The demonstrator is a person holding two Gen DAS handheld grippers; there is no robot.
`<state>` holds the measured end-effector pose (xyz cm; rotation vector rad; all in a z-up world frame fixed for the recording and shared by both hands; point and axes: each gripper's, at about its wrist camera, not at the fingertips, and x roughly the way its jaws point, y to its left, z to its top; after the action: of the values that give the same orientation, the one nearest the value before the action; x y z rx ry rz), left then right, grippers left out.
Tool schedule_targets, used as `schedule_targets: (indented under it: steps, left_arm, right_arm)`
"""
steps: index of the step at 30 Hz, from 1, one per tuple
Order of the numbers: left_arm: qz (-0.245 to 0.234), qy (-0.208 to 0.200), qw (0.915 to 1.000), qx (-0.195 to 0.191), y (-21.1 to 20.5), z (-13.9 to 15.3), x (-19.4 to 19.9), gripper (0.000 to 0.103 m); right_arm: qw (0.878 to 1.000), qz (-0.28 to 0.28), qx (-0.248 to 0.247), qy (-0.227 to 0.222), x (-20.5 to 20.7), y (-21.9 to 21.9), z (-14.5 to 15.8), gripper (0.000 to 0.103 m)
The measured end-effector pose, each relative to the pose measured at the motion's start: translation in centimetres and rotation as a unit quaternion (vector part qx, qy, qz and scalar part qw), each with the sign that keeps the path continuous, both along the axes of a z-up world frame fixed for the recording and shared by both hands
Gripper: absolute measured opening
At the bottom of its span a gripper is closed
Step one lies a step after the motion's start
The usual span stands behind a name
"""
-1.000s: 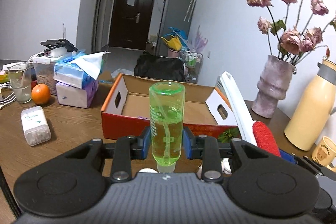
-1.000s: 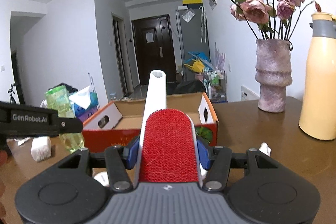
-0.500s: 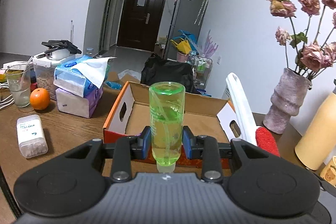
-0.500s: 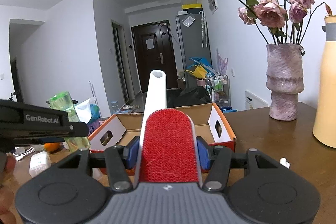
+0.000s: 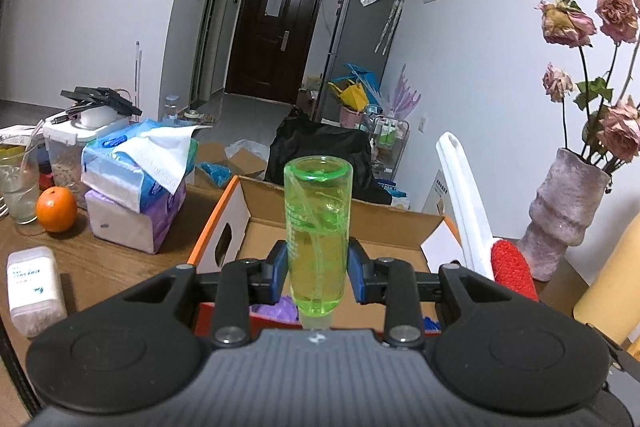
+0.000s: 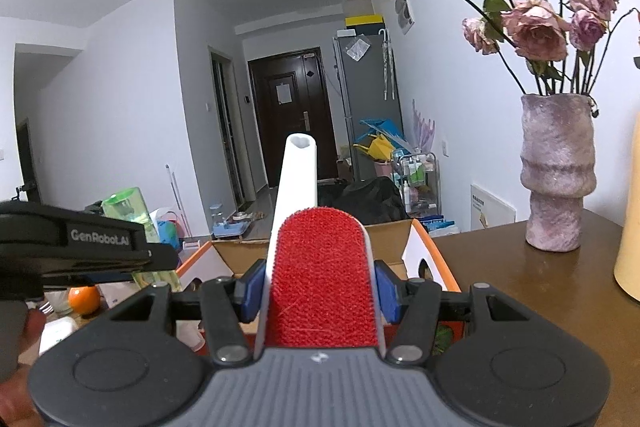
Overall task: Organize rigid objects
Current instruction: 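Carry the green bottle and lint roller in both tools over the cardboard box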
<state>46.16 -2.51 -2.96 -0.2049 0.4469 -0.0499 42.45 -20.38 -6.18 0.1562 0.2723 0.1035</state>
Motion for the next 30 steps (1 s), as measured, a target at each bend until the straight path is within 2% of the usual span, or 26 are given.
schedule_targets:
  steps: [17,23,30]
  left_arm:
    - [-0.004,-0.009,0.9997,0.024,-1.2,-0.4,6.3,0.032]
    - [0.011,-0.005,0.9994,0.032,-0.8,-1.2,7.8,0.032]
    - [0.018,-0.005,0.9989,0.044,-0.6,-1.9,9.4,0.032]
  right_arm:
    - [1.0,-0.007,-0.009,0.006,6.3,0.5,0.0,0.055]
    - [1.0,-0.016,0.01,0.023,8.3,0.0,-0.7,0.054]
    - [0.999,-0.032,0.008,0.035,10.7,0.3,-1.2,0.054]
